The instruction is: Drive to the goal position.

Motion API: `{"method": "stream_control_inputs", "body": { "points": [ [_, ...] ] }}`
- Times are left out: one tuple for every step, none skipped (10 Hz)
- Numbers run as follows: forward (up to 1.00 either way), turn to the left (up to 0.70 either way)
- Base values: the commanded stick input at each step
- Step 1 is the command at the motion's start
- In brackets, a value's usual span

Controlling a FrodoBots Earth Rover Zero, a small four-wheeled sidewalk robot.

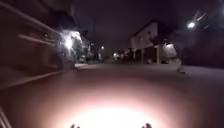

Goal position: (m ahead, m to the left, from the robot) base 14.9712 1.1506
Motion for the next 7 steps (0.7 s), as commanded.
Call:
{"method": "stream_control_inputs", "body": {
  "points": [
    [1.00,-0.26],
    [1.00,-0.35],
    [1.00,-0.40],
    [1.00,-0.40],
    [1.00,-0.40],
    [1.00,-0.32],
    [1.00,0.00]
  ]
}}
